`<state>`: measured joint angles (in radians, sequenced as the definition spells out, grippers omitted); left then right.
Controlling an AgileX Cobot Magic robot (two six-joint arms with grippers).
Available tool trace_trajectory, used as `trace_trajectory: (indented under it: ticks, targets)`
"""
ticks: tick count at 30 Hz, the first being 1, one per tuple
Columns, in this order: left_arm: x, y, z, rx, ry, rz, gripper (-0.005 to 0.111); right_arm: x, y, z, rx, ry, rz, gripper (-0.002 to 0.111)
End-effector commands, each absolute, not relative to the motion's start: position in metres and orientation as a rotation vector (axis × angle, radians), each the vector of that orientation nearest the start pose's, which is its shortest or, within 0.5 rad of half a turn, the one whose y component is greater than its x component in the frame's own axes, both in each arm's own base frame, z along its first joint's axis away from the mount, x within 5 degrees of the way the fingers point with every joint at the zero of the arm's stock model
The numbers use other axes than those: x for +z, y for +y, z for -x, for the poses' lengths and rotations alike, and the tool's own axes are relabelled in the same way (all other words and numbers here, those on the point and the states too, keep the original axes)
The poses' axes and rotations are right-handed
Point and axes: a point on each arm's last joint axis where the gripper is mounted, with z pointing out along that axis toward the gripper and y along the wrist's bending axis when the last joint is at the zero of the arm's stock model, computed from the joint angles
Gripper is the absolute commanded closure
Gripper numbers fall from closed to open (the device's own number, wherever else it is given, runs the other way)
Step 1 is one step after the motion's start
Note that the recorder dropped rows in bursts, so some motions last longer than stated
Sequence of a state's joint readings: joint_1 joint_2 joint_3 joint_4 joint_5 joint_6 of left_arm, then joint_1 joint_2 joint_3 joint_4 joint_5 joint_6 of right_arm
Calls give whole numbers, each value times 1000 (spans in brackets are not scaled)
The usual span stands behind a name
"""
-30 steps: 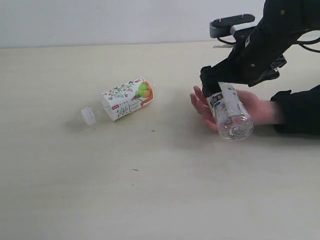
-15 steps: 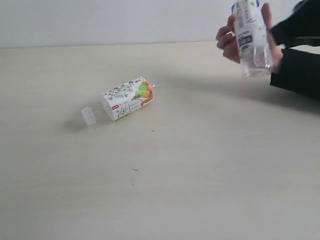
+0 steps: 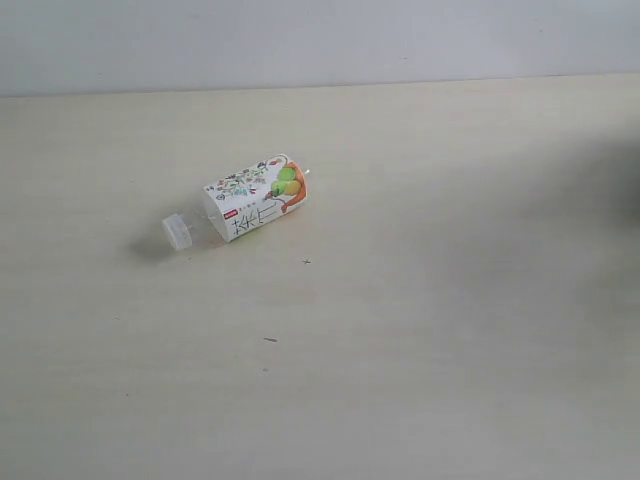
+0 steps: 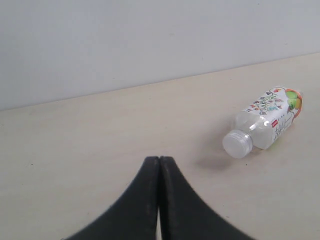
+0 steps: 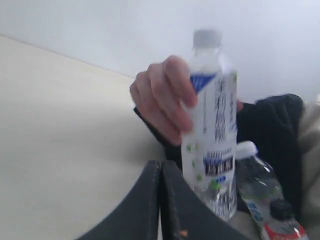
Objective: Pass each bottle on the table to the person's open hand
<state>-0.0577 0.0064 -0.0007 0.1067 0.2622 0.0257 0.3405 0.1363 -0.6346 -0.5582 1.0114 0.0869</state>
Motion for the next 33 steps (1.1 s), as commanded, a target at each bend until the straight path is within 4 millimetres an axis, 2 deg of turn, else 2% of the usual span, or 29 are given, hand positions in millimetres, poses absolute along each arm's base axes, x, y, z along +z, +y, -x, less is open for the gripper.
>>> trace_trajectory:
  ticks: [1,3,9,21,33]
  targets:
    - [190,-1,-55,70,1735,-137,106,295,-54,-3,-516,1867,136,108]
    - [190,0,-55,85,1739,-119,106,281,-51,-10,-516,1897,164,108]
    - [189,5,-55,144,1752,-53,106,281,-48,-11,-477,1891,171,108]
    - [184,5,-54,145,1804,-51,106,285,-51,-14,-505,1837,237,108]
    - [184,5,-54,145,1804,-51,106,283,-51,-14,-491,1861,233,108]
